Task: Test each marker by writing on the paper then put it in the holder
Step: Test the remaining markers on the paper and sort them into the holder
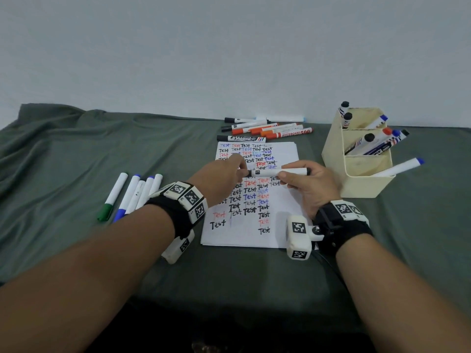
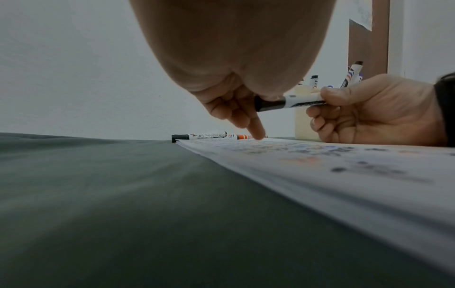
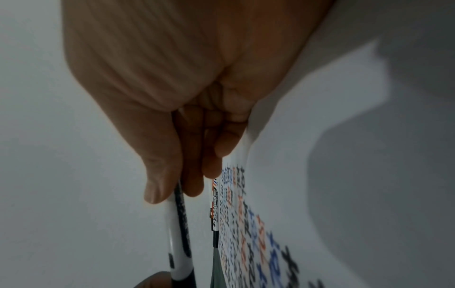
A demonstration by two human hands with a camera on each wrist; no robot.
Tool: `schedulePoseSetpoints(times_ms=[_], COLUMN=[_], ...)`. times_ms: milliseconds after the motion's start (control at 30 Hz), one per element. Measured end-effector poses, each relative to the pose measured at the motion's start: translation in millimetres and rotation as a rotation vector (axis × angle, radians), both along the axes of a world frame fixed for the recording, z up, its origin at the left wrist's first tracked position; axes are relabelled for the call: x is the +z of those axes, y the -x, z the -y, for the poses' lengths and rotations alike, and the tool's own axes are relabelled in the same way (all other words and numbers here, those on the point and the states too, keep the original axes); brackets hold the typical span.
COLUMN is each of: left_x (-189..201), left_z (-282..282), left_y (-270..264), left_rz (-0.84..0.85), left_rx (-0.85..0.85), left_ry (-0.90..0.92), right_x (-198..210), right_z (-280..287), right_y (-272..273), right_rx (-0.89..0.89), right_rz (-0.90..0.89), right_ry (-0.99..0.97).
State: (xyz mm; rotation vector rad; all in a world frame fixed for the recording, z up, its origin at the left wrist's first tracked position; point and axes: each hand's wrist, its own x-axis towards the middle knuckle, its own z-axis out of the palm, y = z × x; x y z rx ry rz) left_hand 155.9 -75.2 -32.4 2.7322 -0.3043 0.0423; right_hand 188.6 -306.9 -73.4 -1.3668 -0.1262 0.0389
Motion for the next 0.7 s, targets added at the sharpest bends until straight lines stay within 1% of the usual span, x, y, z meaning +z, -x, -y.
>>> schedulePoseSetpoints(times_ms=[100, 433, 567, 700], left_x=[-3.6, -10.6, -7.6, 3.1], left_z=[-0.6, -7.0, -5.7, -9.4], left_y=[-1.3, -3.2, -1.4, -9.3], left_rz=[-0.031, -0.030, 0.000, -0.076], left_rx=[0.004, -0.010, -0.005, -0.038], left_ry=[0.063, 0.005, 0.043, 0.008], right_x=[-0.6, -0.3, 1.5, 0.8], right_z=[0.9, 1.2, 1.5, 2.9], right_y=[0.1, -1.0, 0.2, 0.8], right_rx=[0.011, 0.057, 0.055, 0.011], right_rz=[0.010, 0.019, 0.019, -0.007], right_ry=[0.030, 0.163, 0.199, 0.154])
